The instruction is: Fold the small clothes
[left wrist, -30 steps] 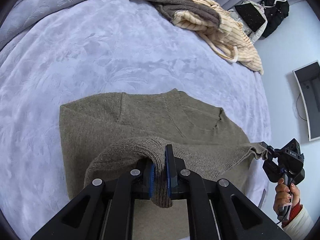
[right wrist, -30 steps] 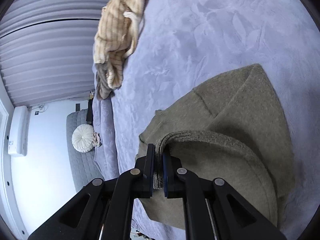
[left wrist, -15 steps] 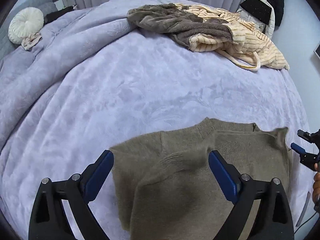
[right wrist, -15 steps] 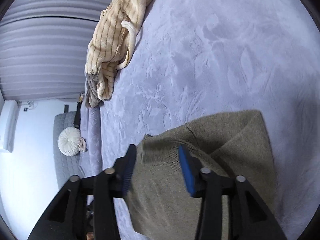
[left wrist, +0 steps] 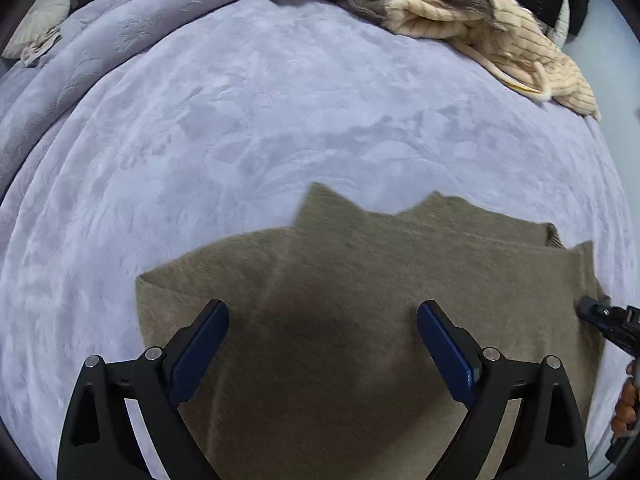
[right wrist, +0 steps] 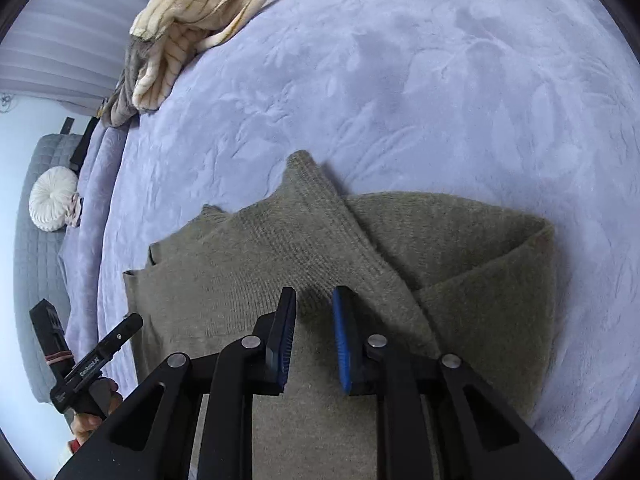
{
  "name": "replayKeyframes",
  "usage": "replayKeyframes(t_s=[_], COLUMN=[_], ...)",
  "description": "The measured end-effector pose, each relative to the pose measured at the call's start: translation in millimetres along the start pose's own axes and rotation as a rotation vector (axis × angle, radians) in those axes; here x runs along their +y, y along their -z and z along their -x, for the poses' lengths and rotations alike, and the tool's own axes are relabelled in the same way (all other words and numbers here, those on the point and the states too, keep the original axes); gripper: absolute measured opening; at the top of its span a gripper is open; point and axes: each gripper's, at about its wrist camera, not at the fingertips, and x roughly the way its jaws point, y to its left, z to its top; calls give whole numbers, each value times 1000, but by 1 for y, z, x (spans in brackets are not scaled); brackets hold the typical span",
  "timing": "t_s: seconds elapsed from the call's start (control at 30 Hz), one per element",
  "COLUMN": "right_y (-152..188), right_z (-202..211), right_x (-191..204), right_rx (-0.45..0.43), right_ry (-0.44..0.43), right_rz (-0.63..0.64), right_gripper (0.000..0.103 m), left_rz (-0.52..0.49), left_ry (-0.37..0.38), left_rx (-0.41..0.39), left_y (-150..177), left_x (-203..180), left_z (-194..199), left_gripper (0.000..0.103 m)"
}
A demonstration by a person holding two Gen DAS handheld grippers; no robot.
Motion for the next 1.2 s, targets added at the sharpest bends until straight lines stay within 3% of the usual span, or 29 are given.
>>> replayKeyframes(t_s=[0.1, 0.17, 0.27, 0.3, 0.37, 0.47, 0.57, 0.77, 0.9, 0.97, 1.03, 1.07, 1.1, 1.2], right_y=[-4, -5, -1, 2, 15, 44, 86, 176, 203, 205, 205, 204, 202, 188], right_z=[9, 19, 40, 47, 61, 75, 81, 77, 73, 70, 65, 62, 59, 71], right_x=[-13, -20, -28, -28, -27, -20, -19, -43, -69, -84, -98, -101, -102, -87], right_rx=[-29, -55, -72, -70, -71, -47, 3, 82, 11, -47, -85, -83, -67, -61], right_ry=[-8, 43, 51, 58, 51, 13, -45, -99, -94, -119, -177, -188, -181, -168], right_rz=[-40, -49, -78, -72, -49, -16, -29, -212, -370, -461, -548, -576, -590, -485], right_gripper=[14, 15, 25, 40, 49, 49, 49, 52, 57, 57, 57, 41, 8, 8], left_rz=[109, 157, 139, 123, 92, 72, 60, 36, 29, 27, 35, 55, 59, -4], left_ry=[-52, -64, -57, -36, 29, 147, 213, 309, 311, 315, 327, 361, 381, 386], left_rx=[12, 20, 15, 21, 49, 124, 190, 285, 323, 310, 309, 314, 300, 244], left_y=[-5, -4, 6, 11, 26, 59, 93, 144, 156, 158, 158, 157, 156, 157], left_x=[41, 63, 78, 80, 84, 89, 88, 74, 71, 74, 80, 84, 87, 86], left_z=[-8, -1, 23, 30, 46, 62, 69, 61, 45, 42, 40, 43, 49, 75], left_gripper=[96, 96, 96, 96, 96, 96, 96, 95, 75, 55, 13, 10, 10, 7])
